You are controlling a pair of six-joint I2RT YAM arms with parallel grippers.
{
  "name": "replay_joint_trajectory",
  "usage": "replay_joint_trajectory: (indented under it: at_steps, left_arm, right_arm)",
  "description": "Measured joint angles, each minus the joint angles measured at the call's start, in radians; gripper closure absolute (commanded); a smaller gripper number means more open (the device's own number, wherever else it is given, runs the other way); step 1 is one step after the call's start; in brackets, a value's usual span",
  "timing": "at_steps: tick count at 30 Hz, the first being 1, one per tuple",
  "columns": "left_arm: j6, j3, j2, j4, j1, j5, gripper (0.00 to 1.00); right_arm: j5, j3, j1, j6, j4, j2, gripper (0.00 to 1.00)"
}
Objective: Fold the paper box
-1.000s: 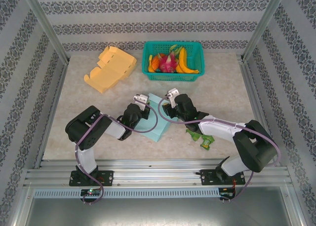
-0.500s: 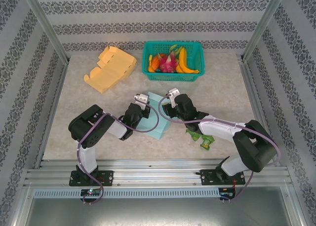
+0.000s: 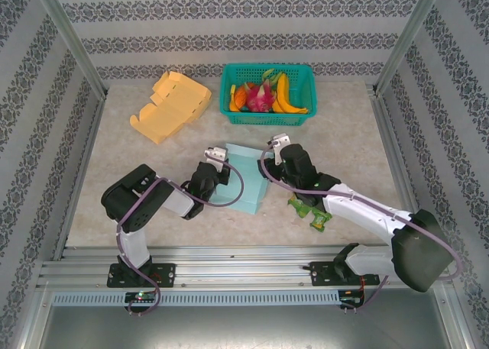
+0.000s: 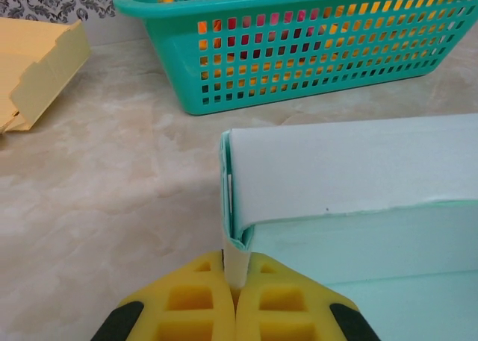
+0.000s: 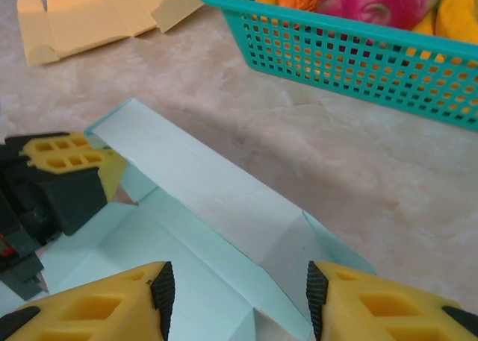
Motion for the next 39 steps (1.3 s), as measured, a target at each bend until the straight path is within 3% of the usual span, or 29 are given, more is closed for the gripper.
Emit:
replay_joint_trajectory:
  at_steps: [12, 29, 39]
  left_arm:
    - [-0.092, -0.001, -0.009, -0.043, -0.082, -0.189, 1.0]
    - [-0.144, -0.016, -0.003, -0.027, -0.115, -0.253, 1.0]
    - [-0.151, -0.016, -0.003, -0.028, -0.135, -0.286, 1.0]
  right_arm:
    - [0.047, 0.085, 0.032, 0.21, -0.014, 0.137, 0.44]
    - [0.065, 0.082, -0.003, 0.288, 0.059, 0.229, 0.44]
    - [0.014, 0.083, -0.002, 0.292, 0.097, 0.248, 0.45]
